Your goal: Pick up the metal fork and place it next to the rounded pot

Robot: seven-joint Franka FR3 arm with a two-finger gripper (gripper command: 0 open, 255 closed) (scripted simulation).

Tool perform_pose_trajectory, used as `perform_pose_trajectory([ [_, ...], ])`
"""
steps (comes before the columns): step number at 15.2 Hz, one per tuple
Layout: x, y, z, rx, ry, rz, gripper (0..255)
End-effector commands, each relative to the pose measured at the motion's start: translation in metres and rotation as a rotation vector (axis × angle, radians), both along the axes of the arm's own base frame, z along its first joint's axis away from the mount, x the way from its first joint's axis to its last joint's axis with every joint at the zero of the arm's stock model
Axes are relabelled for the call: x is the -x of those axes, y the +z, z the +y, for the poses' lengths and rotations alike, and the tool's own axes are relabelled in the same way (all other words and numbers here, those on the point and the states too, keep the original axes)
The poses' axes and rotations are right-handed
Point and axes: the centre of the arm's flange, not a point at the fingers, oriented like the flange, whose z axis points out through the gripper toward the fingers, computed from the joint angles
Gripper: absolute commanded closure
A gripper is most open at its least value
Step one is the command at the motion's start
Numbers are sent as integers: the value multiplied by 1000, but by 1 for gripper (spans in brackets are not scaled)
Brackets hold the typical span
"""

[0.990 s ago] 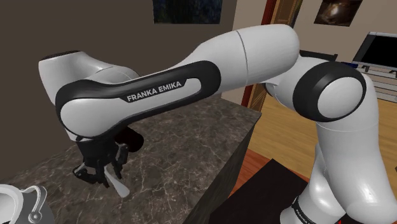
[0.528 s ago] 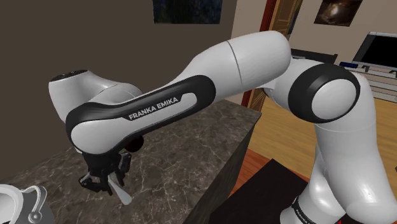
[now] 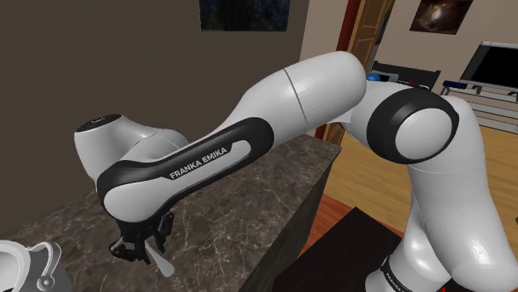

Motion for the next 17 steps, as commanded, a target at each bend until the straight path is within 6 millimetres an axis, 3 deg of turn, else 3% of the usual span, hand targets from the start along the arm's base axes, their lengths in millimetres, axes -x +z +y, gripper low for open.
perform_pose_trajectory([
  [1, 0, -10, 1, -1, 0, -1, 255],
  [9, 0, -14, 1, -1, 0, -1, 255],
  [10, 0, -14, 1, -1, 0, -1, 0],
  [15, 0, -14, 1, -1, 0, -1, 0],
  [17, -3, 12, 1, -1, 0, -1, 0],
])
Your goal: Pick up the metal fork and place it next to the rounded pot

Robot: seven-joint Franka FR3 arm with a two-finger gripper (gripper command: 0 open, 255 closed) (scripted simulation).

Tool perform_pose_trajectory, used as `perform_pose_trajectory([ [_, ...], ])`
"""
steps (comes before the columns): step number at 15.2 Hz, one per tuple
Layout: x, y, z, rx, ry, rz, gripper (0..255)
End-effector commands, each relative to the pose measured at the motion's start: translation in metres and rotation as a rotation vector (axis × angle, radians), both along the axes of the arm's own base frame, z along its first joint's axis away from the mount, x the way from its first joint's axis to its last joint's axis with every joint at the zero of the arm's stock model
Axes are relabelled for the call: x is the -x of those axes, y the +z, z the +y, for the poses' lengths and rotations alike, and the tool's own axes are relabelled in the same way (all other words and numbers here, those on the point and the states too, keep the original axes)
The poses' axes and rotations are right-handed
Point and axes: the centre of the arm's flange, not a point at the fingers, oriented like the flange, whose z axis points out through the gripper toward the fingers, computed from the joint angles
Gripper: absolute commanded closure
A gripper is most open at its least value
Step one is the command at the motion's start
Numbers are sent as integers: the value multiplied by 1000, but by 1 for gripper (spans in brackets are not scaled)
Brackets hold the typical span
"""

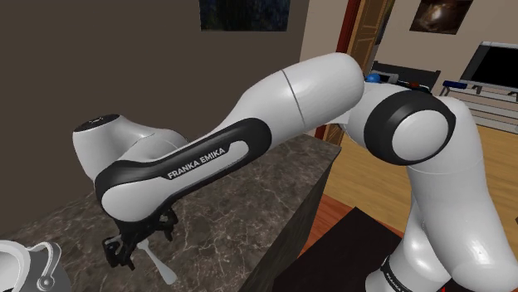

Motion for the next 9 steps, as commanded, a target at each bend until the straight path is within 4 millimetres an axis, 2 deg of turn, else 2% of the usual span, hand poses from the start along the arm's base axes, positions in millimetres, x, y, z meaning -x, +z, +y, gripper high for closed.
perform_pose_trajectory([
  [1, -1, 25, 0, 1, 0, 0, 0],
  [2, -3, 35, 0, 1, 0, 0, 0],
  [9, -3, 35, 0, 1, 0, 0, 0],
])
